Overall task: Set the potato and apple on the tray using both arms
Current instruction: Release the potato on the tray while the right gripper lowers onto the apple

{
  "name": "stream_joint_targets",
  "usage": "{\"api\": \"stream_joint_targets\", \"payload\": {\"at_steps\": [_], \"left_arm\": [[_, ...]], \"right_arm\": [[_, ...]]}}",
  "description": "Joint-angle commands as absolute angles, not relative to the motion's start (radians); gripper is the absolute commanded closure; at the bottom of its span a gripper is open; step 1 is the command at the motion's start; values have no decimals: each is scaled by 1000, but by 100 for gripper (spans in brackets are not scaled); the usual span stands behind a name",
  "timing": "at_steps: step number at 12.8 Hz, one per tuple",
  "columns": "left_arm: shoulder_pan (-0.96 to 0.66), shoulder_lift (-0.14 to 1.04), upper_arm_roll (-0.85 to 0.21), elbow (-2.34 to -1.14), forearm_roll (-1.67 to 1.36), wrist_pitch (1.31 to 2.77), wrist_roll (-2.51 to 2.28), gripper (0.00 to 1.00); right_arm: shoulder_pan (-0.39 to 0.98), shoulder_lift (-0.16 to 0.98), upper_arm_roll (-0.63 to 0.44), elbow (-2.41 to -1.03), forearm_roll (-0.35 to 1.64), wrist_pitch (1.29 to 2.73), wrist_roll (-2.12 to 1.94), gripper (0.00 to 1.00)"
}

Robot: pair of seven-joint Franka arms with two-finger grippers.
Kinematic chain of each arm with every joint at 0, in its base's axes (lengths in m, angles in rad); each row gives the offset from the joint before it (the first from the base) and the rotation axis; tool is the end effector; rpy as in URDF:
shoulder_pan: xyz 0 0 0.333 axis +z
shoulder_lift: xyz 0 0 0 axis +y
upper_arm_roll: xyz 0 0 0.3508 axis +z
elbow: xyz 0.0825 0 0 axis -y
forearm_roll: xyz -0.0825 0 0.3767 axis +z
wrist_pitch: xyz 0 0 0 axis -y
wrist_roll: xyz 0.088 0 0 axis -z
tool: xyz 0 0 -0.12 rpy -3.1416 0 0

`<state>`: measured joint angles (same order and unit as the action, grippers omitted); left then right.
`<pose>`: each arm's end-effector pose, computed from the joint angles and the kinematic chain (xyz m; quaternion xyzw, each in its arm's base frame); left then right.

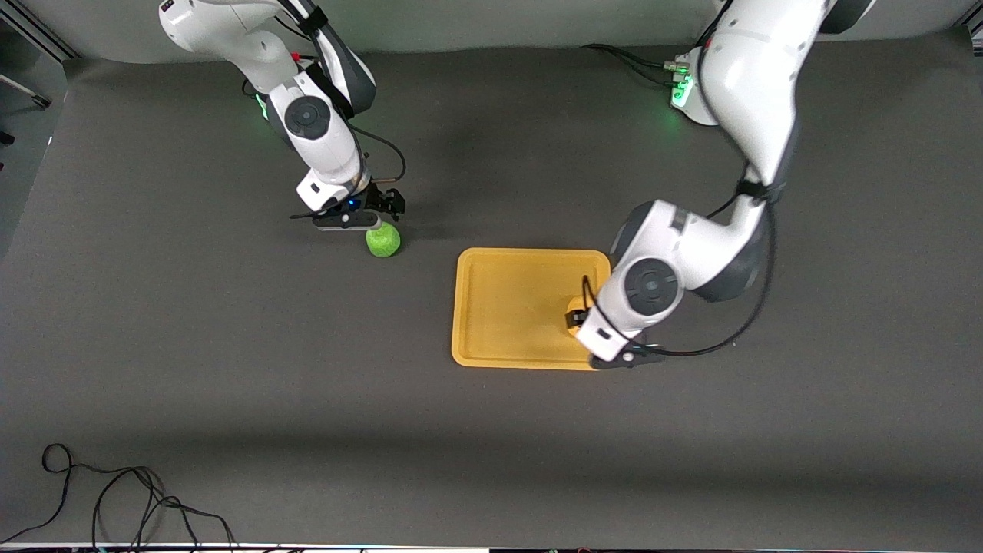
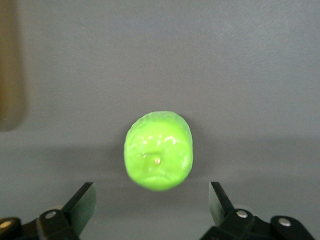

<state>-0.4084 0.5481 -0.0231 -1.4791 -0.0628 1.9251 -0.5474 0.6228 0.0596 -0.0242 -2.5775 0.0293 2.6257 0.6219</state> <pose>0.6377 -0.2962 0.3694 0.9955 0.0715 -0.0614 0.0069 0.3673 0.2498 0.2674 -0.9997 0.0244 0.0083 0.0020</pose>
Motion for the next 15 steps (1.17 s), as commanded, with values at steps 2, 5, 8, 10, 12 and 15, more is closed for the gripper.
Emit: {"api": "stream_joint_targets", "payload": {"at_steps": [2, 5, 8, 10, 12, 15], "left_arm": [[-282, 274, -18, -1519, 9, 1723, -370, 0], [-183, 163, -15, -1525, 48, 1684, -128, 0], [-88, 51, -15, -1621, 11, 1677, 35, 0], [-45, -27, -14, -1733, -12, 1765, 113, 0], [-41, -34, -12, -1776, -15, 1813, 114, 0], [-12, 4, -6, -1758, -20, 1789, 118, 0]], "right_arm": [[629, 201, -35, -2553, 25, 2753, 643, 0], [623, 251, -35, -2536, 25, 2789, 638, 22], [620, 256, -38, -2505, 25, 2778, 632, 54], [620, 220, -43, -2449, 25, 2664, 632, 54], [620, 146, -60, -2357, 25, 2459, 627, 54], [620, 54, -86, -2100, 25, 2030, 609, 54]]}}
